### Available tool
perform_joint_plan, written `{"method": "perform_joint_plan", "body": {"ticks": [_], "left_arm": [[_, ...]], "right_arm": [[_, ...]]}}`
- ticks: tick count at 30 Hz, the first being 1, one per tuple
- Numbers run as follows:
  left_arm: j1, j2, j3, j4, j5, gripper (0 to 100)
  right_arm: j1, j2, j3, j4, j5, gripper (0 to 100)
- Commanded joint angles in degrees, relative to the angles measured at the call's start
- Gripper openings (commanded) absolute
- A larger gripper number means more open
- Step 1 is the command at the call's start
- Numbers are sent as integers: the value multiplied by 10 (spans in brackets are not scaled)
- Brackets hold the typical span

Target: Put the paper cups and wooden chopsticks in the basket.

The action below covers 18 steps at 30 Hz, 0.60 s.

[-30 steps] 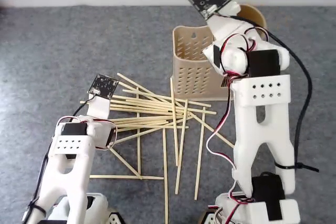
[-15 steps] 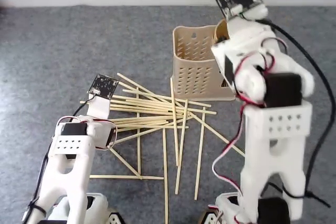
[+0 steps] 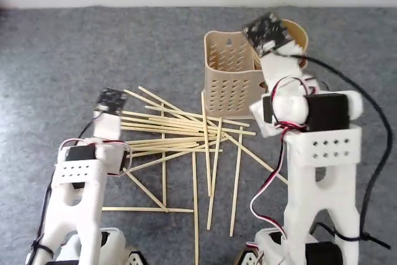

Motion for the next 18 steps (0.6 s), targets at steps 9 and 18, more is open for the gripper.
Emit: {"method": "perform_joint_plan", "body": {"ticks": [9,18], "left_arm": [[-47,-18,-37,-11,36,13],[-45,-17,-36,-11,34,13]], "right_arm": [[-29,1,293,-202,-4,123],[-95,2,443,-381,-8,187]]}}
